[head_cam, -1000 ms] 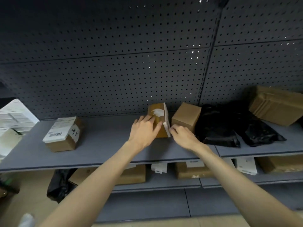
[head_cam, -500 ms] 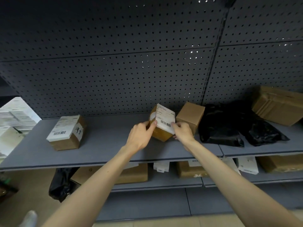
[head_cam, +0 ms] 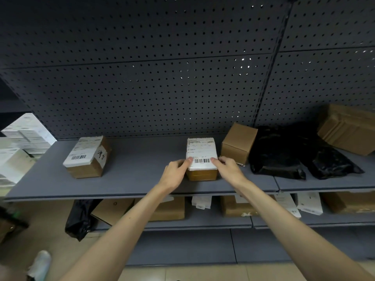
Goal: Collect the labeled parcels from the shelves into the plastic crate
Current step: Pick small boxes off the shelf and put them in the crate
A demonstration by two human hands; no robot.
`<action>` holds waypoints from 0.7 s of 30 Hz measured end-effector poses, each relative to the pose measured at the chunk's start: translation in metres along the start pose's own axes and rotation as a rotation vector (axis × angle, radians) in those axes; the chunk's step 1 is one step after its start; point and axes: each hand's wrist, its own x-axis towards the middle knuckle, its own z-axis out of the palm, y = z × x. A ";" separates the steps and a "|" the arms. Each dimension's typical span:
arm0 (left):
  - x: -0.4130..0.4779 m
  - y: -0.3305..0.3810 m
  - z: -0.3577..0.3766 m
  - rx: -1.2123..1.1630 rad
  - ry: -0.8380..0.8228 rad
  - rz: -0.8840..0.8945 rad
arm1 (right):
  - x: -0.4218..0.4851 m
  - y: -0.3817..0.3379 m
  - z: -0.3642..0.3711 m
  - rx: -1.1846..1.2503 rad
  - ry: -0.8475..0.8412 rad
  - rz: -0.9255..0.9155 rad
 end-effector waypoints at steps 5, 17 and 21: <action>0.001 0.004 0.001 0.008 0.021 0.098 | -0.001 -0.006 0.000 -0.029 0.022 -0.065; 0.001 0.070 -0.035 -0.167 0.202 0.521 | -0.018 -0.098 -0.027 -0.008 0.166 -0.533; -0.005 0.090 -0.041 -0.191 0.238 0.602 | -0.021 -0.111 -0.028 0.057 0.205 -0.594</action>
